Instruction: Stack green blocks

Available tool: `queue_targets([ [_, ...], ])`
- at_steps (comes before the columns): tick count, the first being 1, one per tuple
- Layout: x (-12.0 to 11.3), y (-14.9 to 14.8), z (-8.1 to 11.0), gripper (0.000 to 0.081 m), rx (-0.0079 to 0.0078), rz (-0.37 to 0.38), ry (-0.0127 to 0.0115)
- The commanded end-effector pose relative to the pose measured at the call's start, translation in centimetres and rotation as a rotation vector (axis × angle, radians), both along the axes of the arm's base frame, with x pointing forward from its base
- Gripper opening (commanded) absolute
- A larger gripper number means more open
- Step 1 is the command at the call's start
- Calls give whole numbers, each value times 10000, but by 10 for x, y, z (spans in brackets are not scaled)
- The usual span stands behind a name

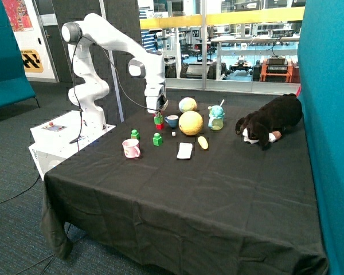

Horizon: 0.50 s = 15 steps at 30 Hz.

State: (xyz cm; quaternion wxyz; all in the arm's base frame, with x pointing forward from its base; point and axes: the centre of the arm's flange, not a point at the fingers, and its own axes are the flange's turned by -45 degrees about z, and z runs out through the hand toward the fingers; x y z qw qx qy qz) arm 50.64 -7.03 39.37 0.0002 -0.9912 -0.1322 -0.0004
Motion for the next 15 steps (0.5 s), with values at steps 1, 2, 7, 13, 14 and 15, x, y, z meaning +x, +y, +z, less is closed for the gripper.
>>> queue_targets([
  [1, 6, -23, -1, 0, -5, -409, 8],
  [2, 6, -26, -1, 0, -5, -435, 8],
  [7, 5, -37, -3, 0, -5, -619, 8],
  [13, 4, -47, -6, 0, -5, -720, 8],
  [14, 4, -48, -7, 0, -5, -739, 8],
  [15, 4, -50, -8, 0, -5, -750, 8],
])
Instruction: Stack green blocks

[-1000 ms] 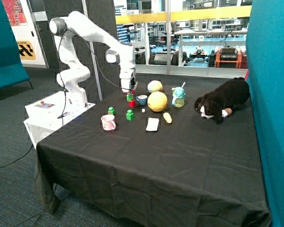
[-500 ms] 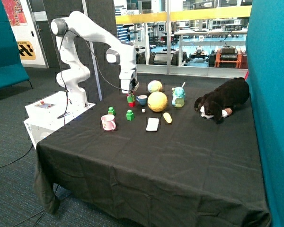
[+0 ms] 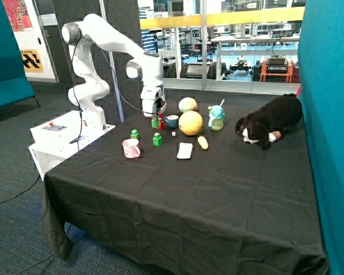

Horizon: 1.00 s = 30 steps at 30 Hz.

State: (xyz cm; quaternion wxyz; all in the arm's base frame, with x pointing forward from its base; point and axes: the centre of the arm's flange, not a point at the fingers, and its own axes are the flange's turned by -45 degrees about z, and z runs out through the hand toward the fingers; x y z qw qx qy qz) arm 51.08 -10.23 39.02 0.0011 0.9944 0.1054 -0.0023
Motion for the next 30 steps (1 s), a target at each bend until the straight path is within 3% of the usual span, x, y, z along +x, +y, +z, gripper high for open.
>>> queue_targets([
  [1, 0, -19, -5, 0, 25, -228, -44],
  [30, 11, -21, -21, 0, 26, -49, -44],
])
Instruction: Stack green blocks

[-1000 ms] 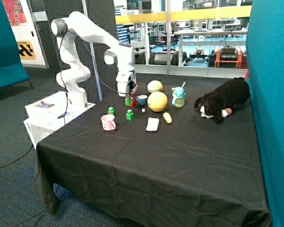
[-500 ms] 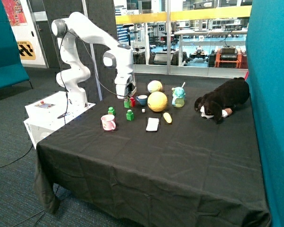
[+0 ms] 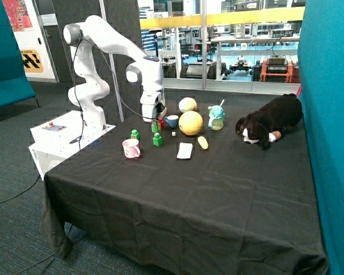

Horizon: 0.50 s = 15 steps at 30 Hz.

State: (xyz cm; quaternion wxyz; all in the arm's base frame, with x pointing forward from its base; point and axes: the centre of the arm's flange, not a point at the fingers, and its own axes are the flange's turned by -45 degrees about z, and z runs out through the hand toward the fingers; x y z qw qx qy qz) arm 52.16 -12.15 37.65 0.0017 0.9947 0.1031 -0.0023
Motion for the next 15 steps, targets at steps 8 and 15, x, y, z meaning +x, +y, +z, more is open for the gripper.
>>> queue_targets([
  [8, -3, -6, -14, 0, 39, -27, -43],
  [15, -3, -5, -16, 0, 39, 49, -43],
])
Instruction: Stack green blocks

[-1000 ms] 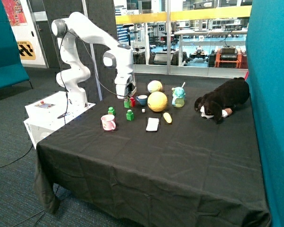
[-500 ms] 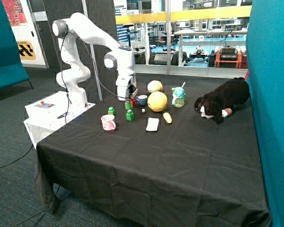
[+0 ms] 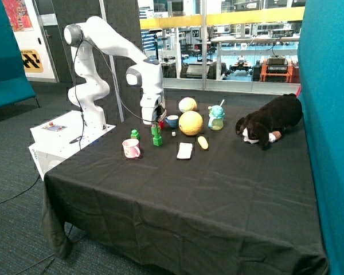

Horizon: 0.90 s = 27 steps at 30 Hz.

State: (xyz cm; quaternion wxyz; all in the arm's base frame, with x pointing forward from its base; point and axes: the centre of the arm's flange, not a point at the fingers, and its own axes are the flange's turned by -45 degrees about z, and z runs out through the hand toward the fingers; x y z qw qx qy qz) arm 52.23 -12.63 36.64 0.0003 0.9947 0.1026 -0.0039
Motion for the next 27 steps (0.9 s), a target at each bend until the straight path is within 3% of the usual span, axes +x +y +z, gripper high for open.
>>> queue_targets([
  [1, -4, 1, -6, 0, 14, 67, -77],
  [27, -6, 13, -14, 0, 15, 313, -77],
])
